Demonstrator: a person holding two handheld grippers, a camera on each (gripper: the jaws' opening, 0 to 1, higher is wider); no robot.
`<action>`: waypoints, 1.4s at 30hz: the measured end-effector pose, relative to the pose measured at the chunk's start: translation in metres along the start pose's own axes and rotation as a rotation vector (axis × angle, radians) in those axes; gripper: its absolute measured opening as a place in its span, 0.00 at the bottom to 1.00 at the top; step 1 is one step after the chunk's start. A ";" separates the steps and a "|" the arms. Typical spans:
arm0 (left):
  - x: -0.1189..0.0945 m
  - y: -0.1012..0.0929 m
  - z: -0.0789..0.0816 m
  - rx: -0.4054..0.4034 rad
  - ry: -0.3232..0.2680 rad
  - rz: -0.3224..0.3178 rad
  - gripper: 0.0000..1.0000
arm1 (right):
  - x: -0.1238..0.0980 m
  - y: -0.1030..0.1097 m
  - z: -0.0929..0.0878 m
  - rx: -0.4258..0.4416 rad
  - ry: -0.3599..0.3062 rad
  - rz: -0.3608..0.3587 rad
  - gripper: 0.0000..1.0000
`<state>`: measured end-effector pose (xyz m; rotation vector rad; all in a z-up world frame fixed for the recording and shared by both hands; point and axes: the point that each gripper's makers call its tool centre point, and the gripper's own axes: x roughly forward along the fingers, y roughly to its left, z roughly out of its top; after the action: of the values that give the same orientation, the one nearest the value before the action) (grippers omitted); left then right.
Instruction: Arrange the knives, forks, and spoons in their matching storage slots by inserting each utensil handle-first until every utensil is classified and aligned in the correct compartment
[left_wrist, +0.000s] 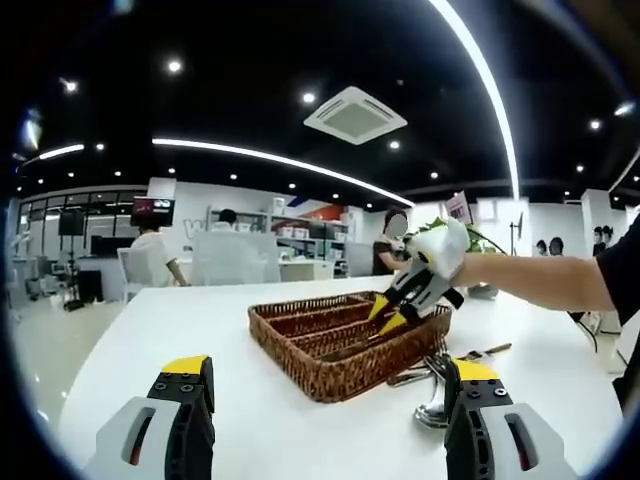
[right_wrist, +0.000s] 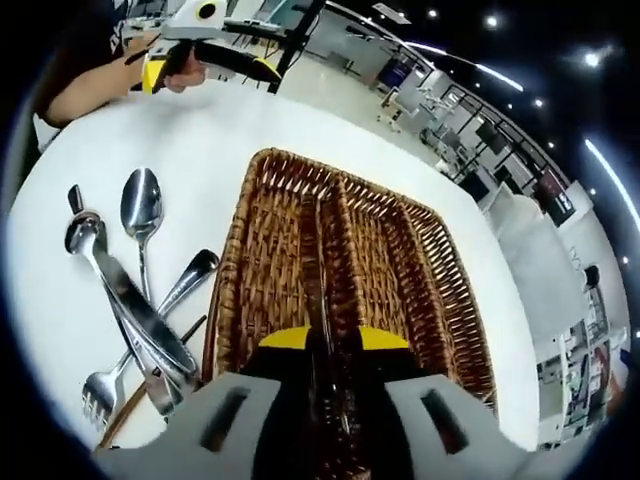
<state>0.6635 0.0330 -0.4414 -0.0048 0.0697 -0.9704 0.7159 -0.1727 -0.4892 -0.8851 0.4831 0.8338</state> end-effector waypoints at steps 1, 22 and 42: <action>0.000 0.000 0.000 0.003 0.000 0.001 1.00 | -0.003 0.000 0.001 0.026 -0.018 -0.002 0.24; 0.003 0.001 -0.005 0.010 0.015 0.006 1.00 | 0.020 -0.002 -0.010 0.134 -0.028 -0.003 0.00; 0.003 0.000 -0.006 0.023 0.023 0.007 1.00 | 0.015 0.007 -0.006 0.120 -0.023 0.060 0.14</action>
<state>0.6653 0.0305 -0.4477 0.0274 0.0798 -0.9643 0.7186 -0.1691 -0.5063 -0.7533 0.5365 0.8600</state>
